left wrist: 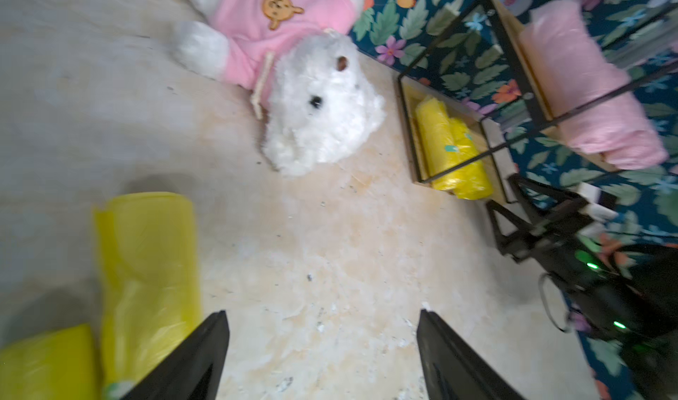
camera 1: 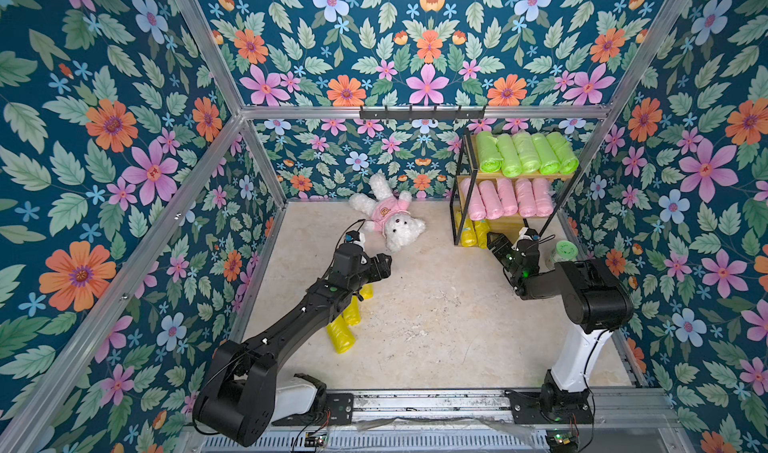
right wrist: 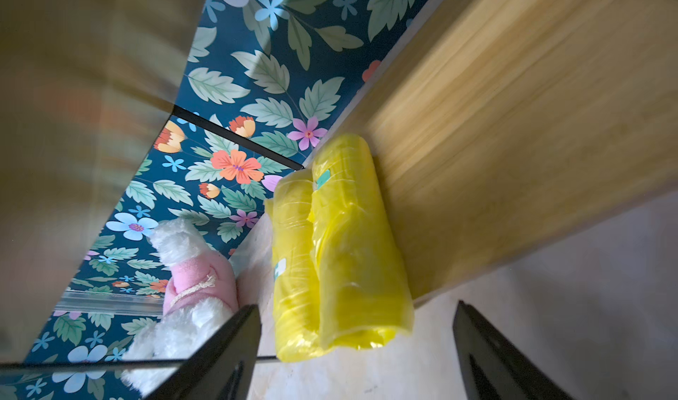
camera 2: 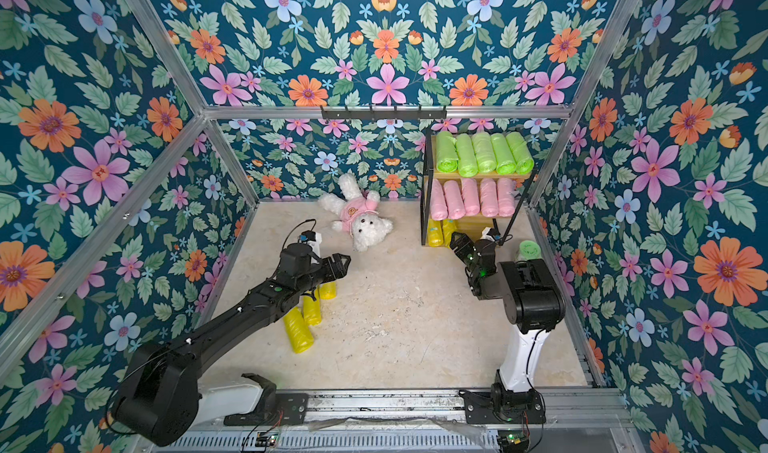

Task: Sort the rolls of trash bags by color and place them on the shelf
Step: Place the roll of trash bags on the shelf.

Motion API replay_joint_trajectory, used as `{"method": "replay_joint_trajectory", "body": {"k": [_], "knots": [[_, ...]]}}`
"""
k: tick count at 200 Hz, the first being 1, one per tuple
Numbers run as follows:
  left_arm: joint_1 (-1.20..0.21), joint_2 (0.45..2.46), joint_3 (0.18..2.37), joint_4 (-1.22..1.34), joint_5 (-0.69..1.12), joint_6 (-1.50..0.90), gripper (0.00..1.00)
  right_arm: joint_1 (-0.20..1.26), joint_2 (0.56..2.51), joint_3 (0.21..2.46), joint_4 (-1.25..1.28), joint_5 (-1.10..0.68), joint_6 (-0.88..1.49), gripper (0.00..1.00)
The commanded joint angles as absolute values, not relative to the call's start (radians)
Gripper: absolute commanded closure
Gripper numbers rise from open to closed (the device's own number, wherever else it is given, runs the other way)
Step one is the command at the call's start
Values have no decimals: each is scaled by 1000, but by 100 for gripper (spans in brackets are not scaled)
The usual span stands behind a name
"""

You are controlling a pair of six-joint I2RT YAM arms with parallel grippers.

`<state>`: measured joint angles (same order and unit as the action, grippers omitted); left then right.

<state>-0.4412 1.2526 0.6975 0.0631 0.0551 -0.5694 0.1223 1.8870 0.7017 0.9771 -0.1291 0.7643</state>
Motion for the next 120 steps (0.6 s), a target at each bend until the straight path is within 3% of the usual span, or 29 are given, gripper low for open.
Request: {"method": "replay_joint_trajectory", "body": {"k": [1,75,120], "knots": [[-432,1252,682,0,-152,-516,14,124,1828,637,1040,-103,744,13],[-399,1514,825,-29,-205,-438,15,162,1608,439,1028,-93,719,13],[-402,1643,892,-37,-137,-422,20,162,1553,392,1014,-104,711,13]]}}
